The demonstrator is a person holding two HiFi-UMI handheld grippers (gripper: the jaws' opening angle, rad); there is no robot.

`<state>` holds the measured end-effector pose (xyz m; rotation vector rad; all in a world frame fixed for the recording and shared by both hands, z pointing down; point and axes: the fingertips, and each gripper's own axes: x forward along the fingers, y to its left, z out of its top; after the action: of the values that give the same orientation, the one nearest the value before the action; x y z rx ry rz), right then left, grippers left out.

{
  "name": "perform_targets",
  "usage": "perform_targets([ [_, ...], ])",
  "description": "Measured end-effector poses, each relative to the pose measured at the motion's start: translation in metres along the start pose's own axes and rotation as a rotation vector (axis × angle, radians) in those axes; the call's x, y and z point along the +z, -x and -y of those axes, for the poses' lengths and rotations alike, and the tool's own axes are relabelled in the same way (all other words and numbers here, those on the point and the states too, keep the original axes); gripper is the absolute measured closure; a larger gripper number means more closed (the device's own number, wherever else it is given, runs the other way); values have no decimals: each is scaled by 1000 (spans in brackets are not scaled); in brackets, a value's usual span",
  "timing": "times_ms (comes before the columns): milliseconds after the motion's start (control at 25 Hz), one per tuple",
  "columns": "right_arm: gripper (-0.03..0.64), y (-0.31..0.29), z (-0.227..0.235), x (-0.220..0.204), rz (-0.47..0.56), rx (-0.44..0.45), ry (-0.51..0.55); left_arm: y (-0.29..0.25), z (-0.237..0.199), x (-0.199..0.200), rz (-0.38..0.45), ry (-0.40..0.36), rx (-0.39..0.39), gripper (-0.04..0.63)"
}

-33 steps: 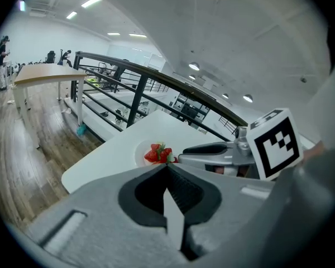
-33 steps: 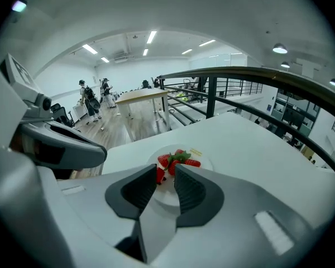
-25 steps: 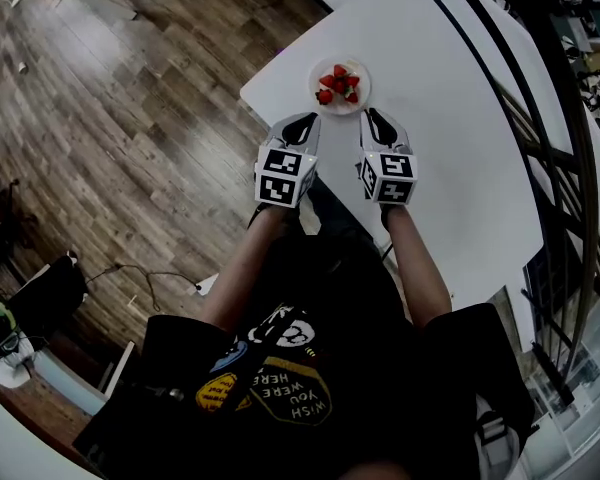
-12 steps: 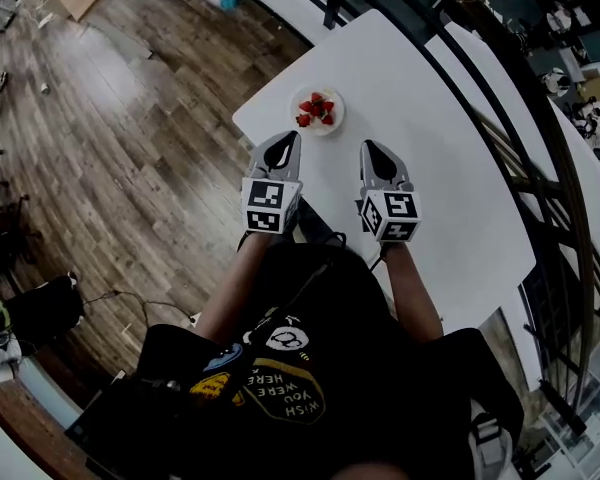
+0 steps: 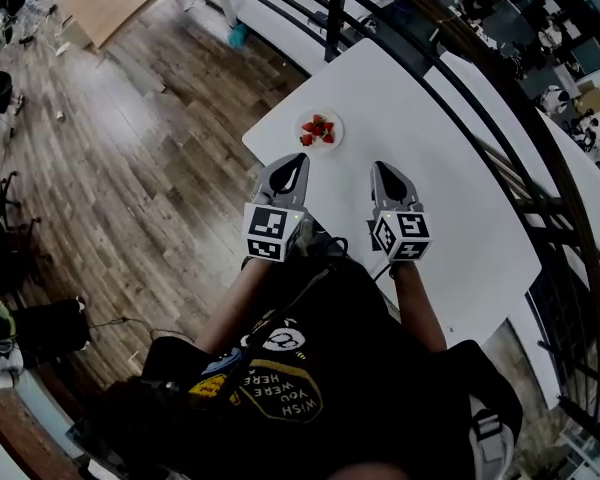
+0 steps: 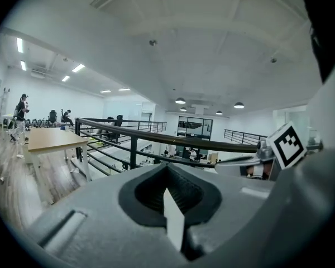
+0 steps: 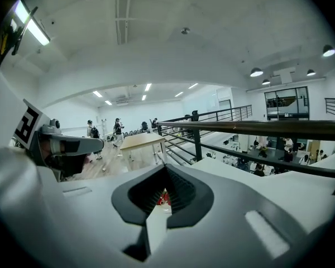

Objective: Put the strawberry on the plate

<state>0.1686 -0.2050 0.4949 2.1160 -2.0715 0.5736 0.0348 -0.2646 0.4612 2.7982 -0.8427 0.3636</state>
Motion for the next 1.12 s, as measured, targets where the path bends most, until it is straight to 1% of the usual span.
perform_targets([
  [120, 614, 20, -10, 13, 47, -50, -18, 20, 0, 9, 22, 0, -17, 595],
  [200, 614, 33, -24, 20, 71, -55, -24, 33, 2, 15, 35, -19, -22, 595],
  [280, 614, 39, -43, 24, 84, -31, -11, 42, -3, 15, 39, -18, -18, 595],
  [360, 614, 44, -61, 26, 94, 7, 3, 49, -7, 13, 36, 8, -21, 595],
  [440, 614, 49, -73, 29, 108, 25, 17, 55, -5, 14, 39, 4, -34, 595],
  [720, 614, 69, -76, 28, 126, 4, 21, 65, 13, 6, 38, -26, -53, 595],
  [920, 614, 77, -81, 24, 110, -20, 21, 75, 10, 8, 44, -7, -53, 595],
  [1000, 614, 77, -82, 24, 110, -17, 22, 75, 10, 7, 43, 0, -54, 595],
  [1120, 614, 77, -87, 22, 110, -7, 29, 76, 13, 6, 44, -9, -63, 595],
])
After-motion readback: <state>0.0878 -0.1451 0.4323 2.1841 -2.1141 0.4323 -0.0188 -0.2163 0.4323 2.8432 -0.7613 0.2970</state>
